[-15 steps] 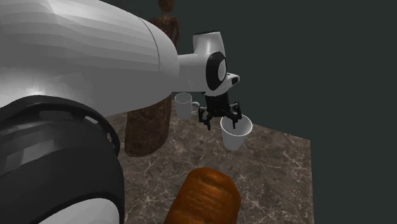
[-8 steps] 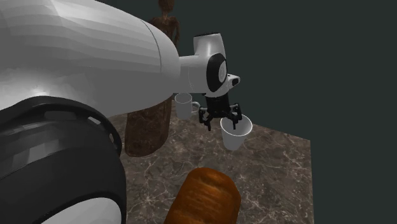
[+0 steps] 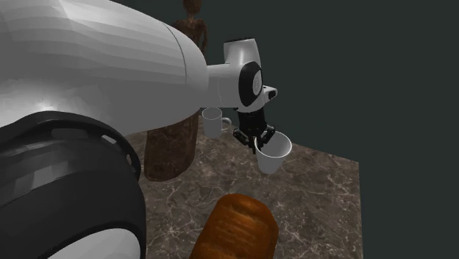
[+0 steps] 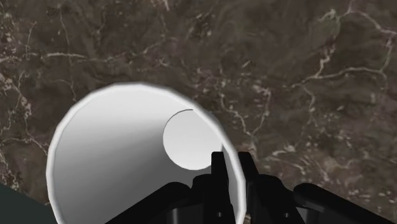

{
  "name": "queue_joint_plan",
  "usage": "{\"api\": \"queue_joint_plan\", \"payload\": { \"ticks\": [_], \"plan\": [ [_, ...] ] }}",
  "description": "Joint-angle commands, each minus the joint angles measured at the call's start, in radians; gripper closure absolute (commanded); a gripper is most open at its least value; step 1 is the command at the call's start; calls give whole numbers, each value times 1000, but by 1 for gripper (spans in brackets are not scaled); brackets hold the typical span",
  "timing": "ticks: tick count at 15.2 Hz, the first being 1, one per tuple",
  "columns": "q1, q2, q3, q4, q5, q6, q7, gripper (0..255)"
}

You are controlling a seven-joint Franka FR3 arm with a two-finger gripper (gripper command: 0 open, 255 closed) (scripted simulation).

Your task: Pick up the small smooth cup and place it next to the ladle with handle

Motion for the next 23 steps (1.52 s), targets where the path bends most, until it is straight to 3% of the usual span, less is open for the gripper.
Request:
{"api": "queue_joint_plan", "payload": {
  "ticks": [1,23],
  "plan": [
    [0,0,0,0,0,0,0,255],
    [5,-73,-1,163,7,-232,-47,255]
  ]
}}
